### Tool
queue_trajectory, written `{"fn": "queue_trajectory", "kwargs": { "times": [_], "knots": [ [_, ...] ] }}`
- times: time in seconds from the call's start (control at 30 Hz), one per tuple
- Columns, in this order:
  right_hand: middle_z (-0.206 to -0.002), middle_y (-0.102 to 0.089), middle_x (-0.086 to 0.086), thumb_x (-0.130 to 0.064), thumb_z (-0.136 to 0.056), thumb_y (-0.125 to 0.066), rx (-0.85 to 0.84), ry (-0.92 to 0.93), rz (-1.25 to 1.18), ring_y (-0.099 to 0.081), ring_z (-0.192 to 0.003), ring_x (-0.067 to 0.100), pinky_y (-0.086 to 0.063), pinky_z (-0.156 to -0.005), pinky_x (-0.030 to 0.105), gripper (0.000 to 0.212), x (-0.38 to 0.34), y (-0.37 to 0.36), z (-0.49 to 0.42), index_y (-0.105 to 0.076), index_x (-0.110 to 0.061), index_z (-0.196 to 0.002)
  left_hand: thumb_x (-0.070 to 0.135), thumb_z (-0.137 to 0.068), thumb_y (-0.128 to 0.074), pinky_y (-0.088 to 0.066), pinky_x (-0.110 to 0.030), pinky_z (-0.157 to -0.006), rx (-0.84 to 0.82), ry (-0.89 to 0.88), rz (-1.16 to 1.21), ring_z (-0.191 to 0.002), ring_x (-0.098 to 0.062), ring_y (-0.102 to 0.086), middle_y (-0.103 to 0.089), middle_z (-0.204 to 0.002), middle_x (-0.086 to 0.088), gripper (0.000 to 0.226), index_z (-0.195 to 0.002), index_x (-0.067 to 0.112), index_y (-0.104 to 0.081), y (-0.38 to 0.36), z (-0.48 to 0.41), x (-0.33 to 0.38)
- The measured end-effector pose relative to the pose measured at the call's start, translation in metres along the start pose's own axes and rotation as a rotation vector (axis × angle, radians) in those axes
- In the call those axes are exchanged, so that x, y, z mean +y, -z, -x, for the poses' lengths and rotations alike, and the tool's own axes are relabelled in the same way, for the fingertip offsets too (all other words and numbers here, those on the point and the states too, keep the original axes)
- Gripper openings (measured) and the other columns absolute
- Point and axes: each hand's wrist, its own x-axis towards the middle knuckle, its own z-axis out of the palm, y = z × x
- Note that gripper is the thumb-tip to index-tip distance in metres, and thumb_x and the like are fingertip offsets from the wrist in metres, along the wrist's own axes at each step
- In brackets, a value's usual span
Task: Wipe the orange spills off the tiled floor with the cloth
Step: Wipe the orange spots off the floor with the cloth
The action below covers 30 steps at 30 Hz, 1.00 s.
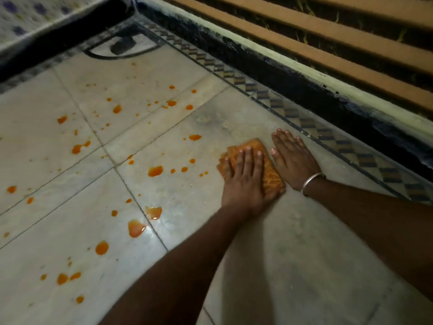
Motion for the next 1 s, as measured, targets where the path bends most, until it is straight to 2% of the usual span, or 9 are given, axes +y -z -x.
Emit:
{"fn": "queue_trajectory", "kwargs": {
  "times": [0.1, 0.17, 0.27, 0.4, 0.5, 0.6, 0.77, 0.9, 1.0],
  "knots": [
    [-0.166, -0.019, 0.009, -0.053, -0.100, -0.011, -0.066, -0.058, -0.056, -0.012, -0.154, 0.023, -0.001, -0.124, 0.039, 0.070, -0.015, 0.005, 0.015, -0.026, -0.014, -0.158, 0.071, -0.099, -0.017, 0.010, -0.057, -0.126, 0.011, 0.128, -0.014, -0.161, -0.034, 0.005, 0.003, -0.173, -0.014, 0.091, -0.166, 0.012, -0.003, -0.001, 0.017, -0.011],
    [-0.167, -0.015, 0.008, -0.051, -0.104, -0.016, -0.126, -0.036, -0.047, -0.010, -0.155, 0.022, -0.002, -0.123, 0.040, 0.064, -0.028, 0.014, 0.036, -0.025, -0.017, -0.158, 0.042, -0.108, -0.028, 0.004, -0.063, -0.125, 0.060, 0.226, 0.070, -0.159, -0.043, -0.005, -0.009, -0.170, -0.024, 0.070, -0.163, 0.001, -0.013, 0.000, 0.046, 0.002],
    [-0.168, -0.011, 0.003, -0.044, -0.108, -0.023, -0.260, -0.022, -0.084, -0.006, -0.155, 0.018, -0.002, -0.124, 0.036, 0.056, -0.034, 0.028, 0.053, -0.021, -0.020, -0.159, 0.017, -0.110, -0.026, -0.004, -0.065, -0.125, -0.106, 0.246, 0.095, -0.156, -0.049, -0.012, -0.016, -0.168, -0.031, 0.056, -0.161, -0.004, -0.017, 0.014, 0.072, 0.025],
    [-0.167, -0.015, 0.004, -0.044, -0.108, -0.024, -0.275, -0.061, -0.166, -0.009, -0.155, 0.017, -0.005, -0.124, 0.034, 0.056, -0.026, 0.044, 0.057, -0.024, -0.019, -0.158, 0.033, -0.108, -0.044, -0.050, -0.048, -0.097, -0.032, 0.304, 0.407, -0.118, -0.042, -0.061, -0.065, -0.126, -0.024, 0.035, -0.130, 0.007, -0.054, 0.060, 0.080, 0.013],
    [-0.167, -0.015, 0.004, -0.044, -0.108, -0.023, -0.238, -0.087, -0.188, -0.009, -0.155, 0.018, -0.006, -0.124, 0.034, 0.056, -0.024, 0.047, 0.048, -0.027, -0.019, -0.157, 0.041, -0.095, -0.060, -0.058, -0.049, -0.090, 0.083, 0.424, 0.974, -0.103, -0.036, -0.071, -0.076, -0.108, -0.014, 0.039, -0.114, 0.009, -0.068, 0.085, 0.074, -0.021],
    [-0.167, -0.016, 0.006, -0.041, -0.108, -0.024, -0.212, -0.019, -0.165, -0.009, -0.155, 0.020, -0.007, -0.123, 0.036, 0.054, -0.041, 0.042, 0.037, -0.029, -0.019, -0.157, 0.047, -0.097, -0.066, -0.058, -0.052, -0.099, 0.083, 0.574, 1.297, -0.110, -0.033, -0.071, -0.073, -0.123, -0.012, 0.053, -0.133, 0.008, -0.064, 0.098, 0.064, -0.059],
    [-0.168, -0.009, 0.004, -0.046, -0.107, -0.018, -0.163, 0.105, -0.100, -0.002, -0.155, 0.020, -0.003, -0.125, 0.041, 0.057, -0.079, 0.015, 0.022, -0.023, -0.022, -0.158, 0.053, -0.105, -0.047, -0.036, -0.051, -0.116, 0.439, 0.756, 0.577, -0.143, -0.037, -0.044, -0.049, -0.155, -0.018, 0.067, -0.156, 0.010, -0.039, 0.076, 0.071, -0.094],
    [-0.169, -0.006, 0.003, -0.056, -0.090, 0.004, -0.101, 0.150, -0.035, 0.001, -0.155, 0.020, -0.001, -0.125, 0.044, 0.079, -0.096, -0.014, 0.022, -0.016, -0.024, -0.159, 0.052, -0.110, -0.021, 0.004, -0.051, -0.128, 0.206, 0.294, 0.190, -0.161, -0.024, 0.005, -0.001, -0.175, -0.004, 0.061, -0.166, 0.029, -0.015, 0.034, 0.069, -0.066],
    [-0.168, -0.015, 0.005, -0.054, -0.094, -0.001, -0.056, 0.144, -0.014, -0.008, -0.155, 0.021, -0.004, -0.125, 0.043, 0.075, -0.090, -0.032, 0.027, -0.013, -0.019, -0.160, 0.055, -0.109, -0.013, 0.013, -0.055, -0.126, 0.102, 0.250, 0.051, -0.160, -0.021, 0.016, 0.010, -0.174, -0.001, 0.062, -0.166, 0.034, 0.002, 0.007, 0.047, -0.061]
  ]
}}
